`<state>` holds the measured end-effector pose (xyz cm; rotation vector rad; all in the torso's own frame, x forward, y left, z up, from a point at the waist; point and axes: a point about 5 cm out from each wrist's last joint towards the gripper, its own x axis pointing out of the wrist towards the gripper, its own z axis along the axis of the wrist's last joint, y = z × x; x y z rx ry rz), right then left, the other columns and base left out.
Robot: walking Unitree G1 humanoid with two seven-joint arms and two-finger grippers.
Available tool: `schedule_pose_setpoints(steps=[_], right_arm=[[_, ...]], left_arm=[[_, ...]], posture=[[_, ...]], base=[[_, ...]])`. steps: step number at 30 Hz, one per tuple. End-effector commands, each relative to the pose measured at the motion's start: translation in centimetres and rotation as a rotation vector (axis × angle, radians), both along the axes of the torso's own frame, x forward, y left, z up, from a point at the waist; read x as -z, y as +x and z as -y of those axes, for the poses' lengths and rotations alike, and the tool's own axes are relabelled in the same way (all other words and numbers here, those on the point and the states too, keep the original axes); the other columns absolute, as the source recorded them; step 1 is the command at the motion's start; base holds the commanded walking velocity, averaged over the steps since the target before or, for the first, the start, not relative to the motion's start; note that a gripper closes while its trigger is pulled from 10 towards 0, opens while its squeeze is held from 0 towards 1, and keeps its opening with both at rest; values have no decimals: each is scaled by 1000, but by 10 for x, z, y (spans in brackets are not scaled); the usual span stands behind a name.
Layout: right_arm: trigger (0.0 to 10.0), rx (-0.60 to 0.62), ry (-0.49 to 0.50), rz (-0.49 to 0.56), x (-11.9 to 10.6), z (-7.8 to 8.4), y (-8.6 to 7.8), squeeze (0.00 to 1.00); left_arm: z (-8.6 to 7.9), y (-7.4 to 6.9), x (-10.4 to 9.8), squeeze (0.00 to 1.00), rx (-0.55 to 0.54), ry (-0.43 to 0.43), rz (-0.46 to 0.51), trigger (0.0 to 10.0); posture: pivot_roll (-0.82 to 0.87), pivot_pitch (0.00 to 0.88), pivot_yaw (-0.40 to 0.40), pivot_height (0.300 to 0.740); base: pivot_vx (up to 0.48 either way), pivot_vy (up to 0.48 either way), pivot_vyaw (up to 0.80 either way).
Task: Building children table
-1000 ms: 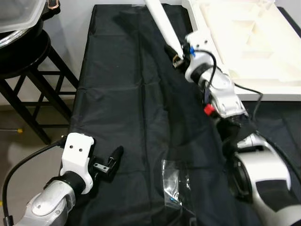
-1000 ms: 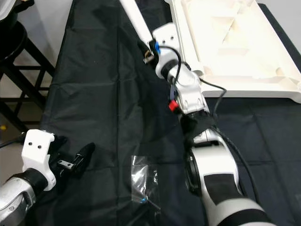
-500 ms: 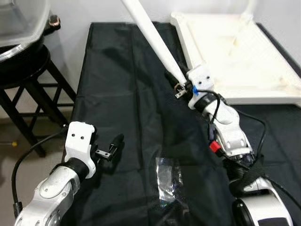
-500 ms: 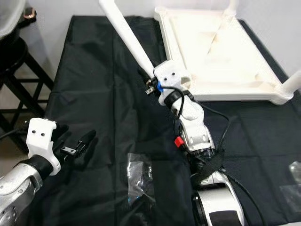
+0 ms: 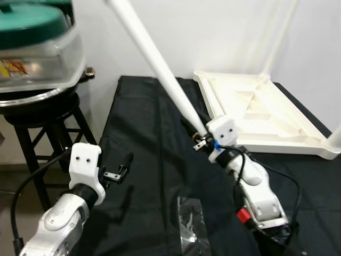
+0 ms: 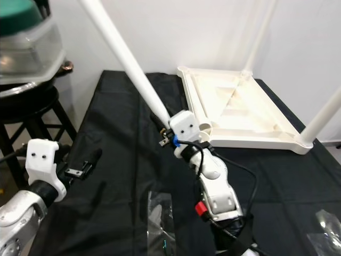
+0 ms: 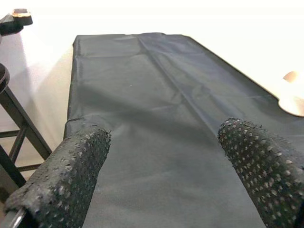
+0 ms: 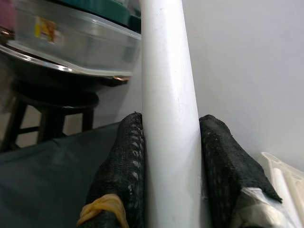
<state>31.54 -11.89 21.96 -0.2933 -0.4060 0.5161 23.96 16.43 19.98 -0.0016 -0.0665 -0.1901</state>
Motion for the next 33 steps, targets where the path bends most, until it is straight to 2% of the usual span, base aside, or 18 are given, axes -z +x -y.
schedule_pose_setpoints(steps=[1, 3, 4, 5, 6, 8, 9, 10, 11, 13, 14, 16, 17, 19, 23, 25, 28, 33], right_arm=[[0, -5, 15, 19, -5, -1, -4, 0], [0, -12, 17, 16, -3, -3, -7, 0], [0, -21, 13, 14, 0, -5, -10, 0], [0, -21, 13, 14, 0, -5, -10, 0], [0, -34, -4, 19, 3, -8, -15, 0], [0, -34, -4, 19, 3, -8, -15, 0], [0, -48, -20, 24, 7, -10, -18, 0], [0, -48, -20, 24, 7, -10, -18, 0], [0, -55, -33, 26, 10, -10, -21, 0], [0, -55, -33, 26, 10, -10, -21, 0], [0, -57, -42, 24, 13, -10, -22, 0], [0, -57, -42, 24, 13, -10, -22, 0], [0, -56, -45, 19, 15, -9, -23, 0], [0, -56, -45, 19, 15, -9, -23, 0], [0, -70, -46, 1, 22, -13, -29, 0], [0, -107, -45, -20, 30, -18, -36, 0], [0, -134, -49, -34, 36, -20, -41, 0], [0, -167, -72, -41, 42, -23, -46, 0]], left_arm=[[1, 0, 2, 0, 7, -8, -5, 10000], [3, 1, 2, 0, 14, -42, -12, 10000], [5, 2, 0, 0, 31, -96, -18, 10000], [5, 2, 0, 0, 31, -96, -18, 10000], [8, 3, -2, 0, 54, -170, -28, 10000], [8, 3, -2, 0, 54, -170, -28, 10000], [10, 3, -4, 0, 80, -250, -38, 10000], [10, 3, -4, 0, 80, -250, -38, 10000], [11, 3, -6, 0, 102, -311, -43, 10000], [11, 3, -6, 0, 102, -311, -43, 10000], [10, 3, -8, 0, 113, -364, -44, 10000], [10, 3, -8, 0, 113, -364, -44, 10000], [8, 5, -10, 0, 117, -421, -43, 10000], [8, 5, -10, 0, 117, -421, -43, 10000], [6, 9, -16, 0, 122, -509, -17, 10000], [5, 15, -24, 0, 131, -586, 17, 10000], [3, 19, -29, 0, 135, -631, 26, 10000], [0, 22, -31, 0, 141, -636, 25, 10000]], posture=[[52, 52, -65, 740], [51, 53, -58, 740], [51, 53, -56, 740], [51, 53, -56, 740], [51, 53, -54, 740], [51, 53, -54, 740], [57, 47, -53, 740], [57, 47, -53, 740], [59, 44, -51, 740], [59, 44, -51, 740], [62, 40, -51, 740], [62, 40, -51, 740], [63, 33, -52, 740], [63, 33, -52, 740], [60, 19, -50, 740], [58, 7, -48, 740], [63, 1, -49, 740], [60, 0, -46, 740]], base=[[0, 0, 0], [0, 0, 0], [0, 0, 0], [0, 0, 0], [0, 0, 0], [0, 0, 0], [0, 0, 0], [0, 0, 0], [0, 0, 0], [0, 0, 0], [0, 0, 0], [0, 0, 0], [0, 0, 0], [0, 0, 0], [0, 0, 0], [0, 0, 0], [0, 0, 0], [0, 0, 0]])
